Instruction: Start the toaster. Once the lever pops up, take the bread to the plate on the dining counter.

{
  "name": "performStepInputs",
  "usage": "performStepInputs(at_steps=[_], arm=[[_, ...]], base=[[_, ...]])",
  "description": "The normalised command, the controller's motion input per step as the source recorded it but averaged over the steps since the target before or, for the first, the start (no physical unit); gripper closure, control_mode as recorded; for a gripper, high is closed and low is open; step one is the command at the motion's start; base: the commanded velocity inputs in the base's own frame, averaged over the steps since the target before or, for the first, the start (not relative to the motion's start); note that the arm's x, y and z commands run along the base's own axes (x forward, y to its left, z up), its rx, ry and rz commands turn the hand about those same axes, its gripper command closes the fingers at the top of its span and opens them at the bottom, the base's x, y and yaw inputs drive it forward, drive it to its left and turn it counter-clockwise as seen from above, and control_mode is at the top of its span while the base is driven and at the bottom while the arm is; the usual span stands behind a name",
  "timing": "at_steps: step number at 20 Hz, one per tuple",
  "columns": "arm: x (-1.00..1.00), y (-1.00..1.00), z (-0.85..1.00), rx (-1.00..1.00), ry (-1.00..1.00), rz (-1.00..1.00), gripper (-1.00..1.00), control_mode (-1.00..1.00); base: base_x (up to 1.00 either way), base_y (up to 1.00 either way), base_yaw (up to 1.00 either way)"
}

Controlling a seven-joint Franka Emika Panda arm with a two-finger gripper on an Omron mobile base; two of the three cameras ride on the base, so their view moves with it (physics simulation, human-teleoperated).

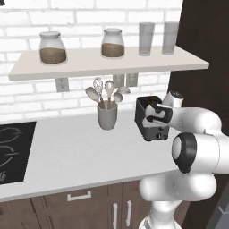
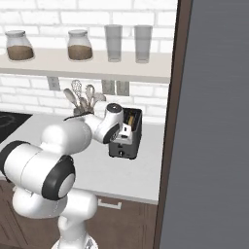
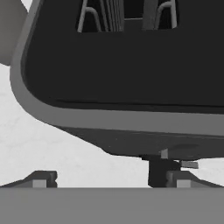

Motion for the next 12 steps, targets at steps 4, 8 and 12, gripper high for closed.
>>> performStepInputs(at_steps=[4, 8, 12], arm=[[-0.1, 0.14, -0.75, 0.0, 0.0, -0.01, -1.0, -1.0], [-0.1, 0.16, -0.94, 0.0, 0.0, -0.01, -1.0, -1.0], [-0.29, 0.14, -0.84, 0.0, -0.01, -0.02, -1.0, -1.0]], base=[[0.0, 0.0, 0.0], [0.0, 0.0, 0.0], [0.0, 0.0, 0.0]])
